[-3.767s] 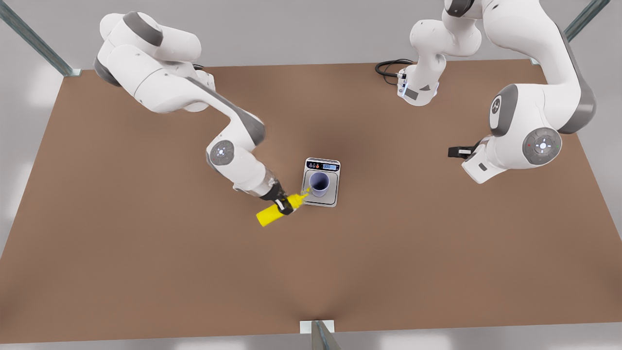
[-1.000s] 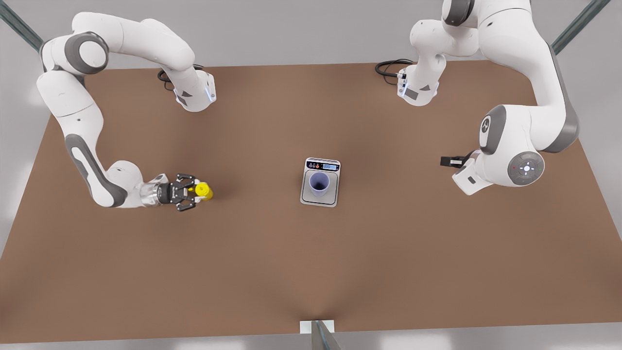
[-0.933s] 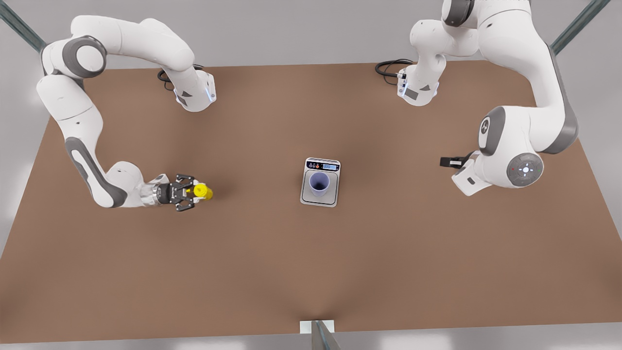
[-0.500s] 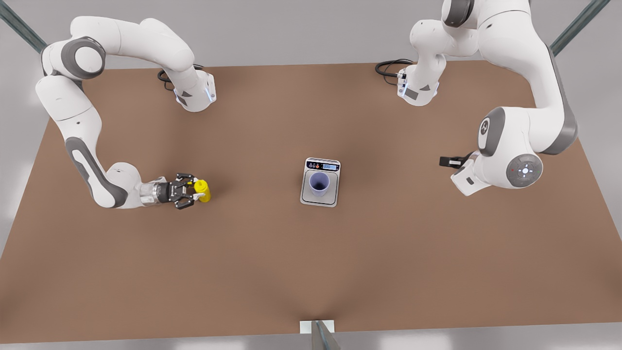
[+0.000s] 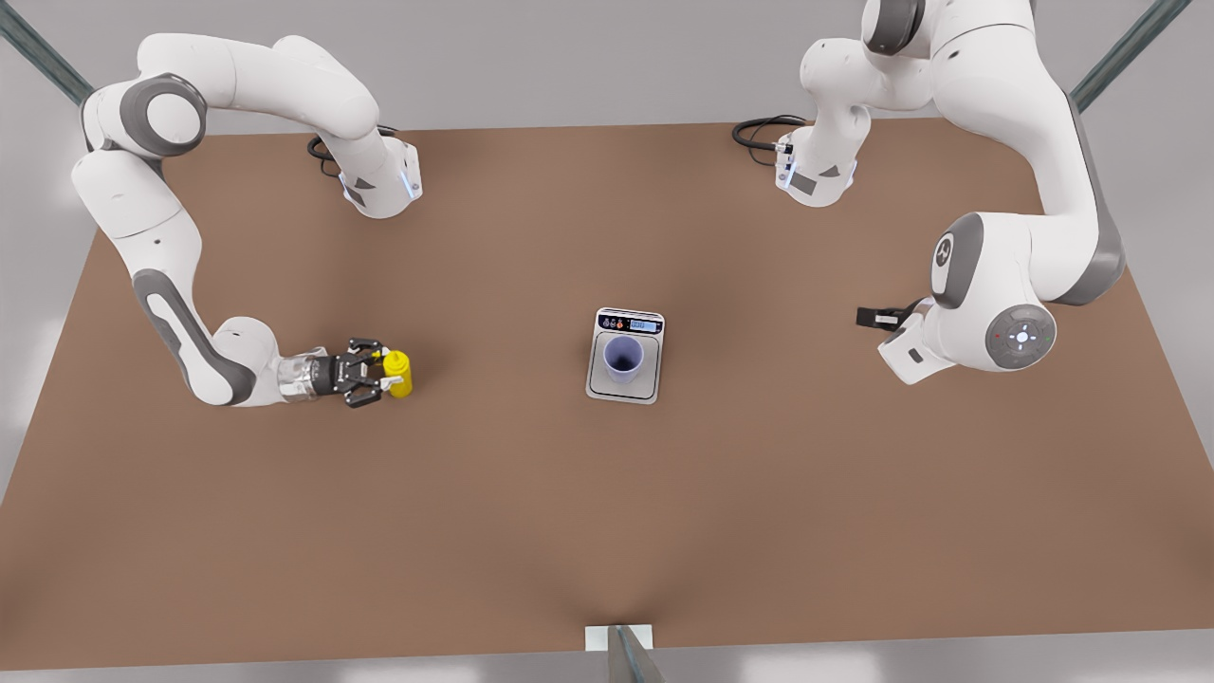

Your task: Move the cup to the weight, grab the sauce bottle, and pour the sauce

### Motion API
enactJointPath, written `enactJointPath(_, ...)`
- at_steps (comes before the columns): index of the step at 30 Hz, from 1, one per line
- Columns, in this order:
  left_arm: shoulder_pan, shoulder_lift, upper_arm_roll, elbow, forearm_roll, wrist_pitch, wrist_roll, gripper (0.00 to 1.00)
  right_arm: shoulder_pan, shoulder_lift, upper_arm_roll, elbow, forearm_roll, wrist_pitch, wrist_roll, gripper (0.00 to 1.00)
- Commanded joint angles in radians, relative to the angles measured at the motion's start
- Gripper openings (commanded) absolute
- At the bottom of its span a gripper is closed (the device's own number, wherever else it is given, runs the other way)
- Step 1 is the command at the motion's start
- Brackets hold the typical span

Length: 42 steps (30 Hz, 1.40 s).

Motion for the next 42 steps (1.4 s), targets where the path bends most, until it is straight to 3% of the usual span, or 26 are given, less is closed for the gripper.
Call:
enactJointPath(1,0.000,0.000,0.000,0.000,0.000,0.000,0.000,1.00,0.000,0.000,0.000,0.000,-0.004,0.001,0.000,0.92)
enactJointPath(2,0.000,0.000,0.000,0.000,0.000,0.000,0.000,1.00,0.000,0.000,0.000,-0.001,-0.006,0.004,0.000,1.00)
enactJointPath(42,0.000,-0.002,0.000,0.008,0.003,-0.003,0.005,1.00,-0.083,-0.008,-0.029,0.048,-0.173,0.015,0.003,1.00)
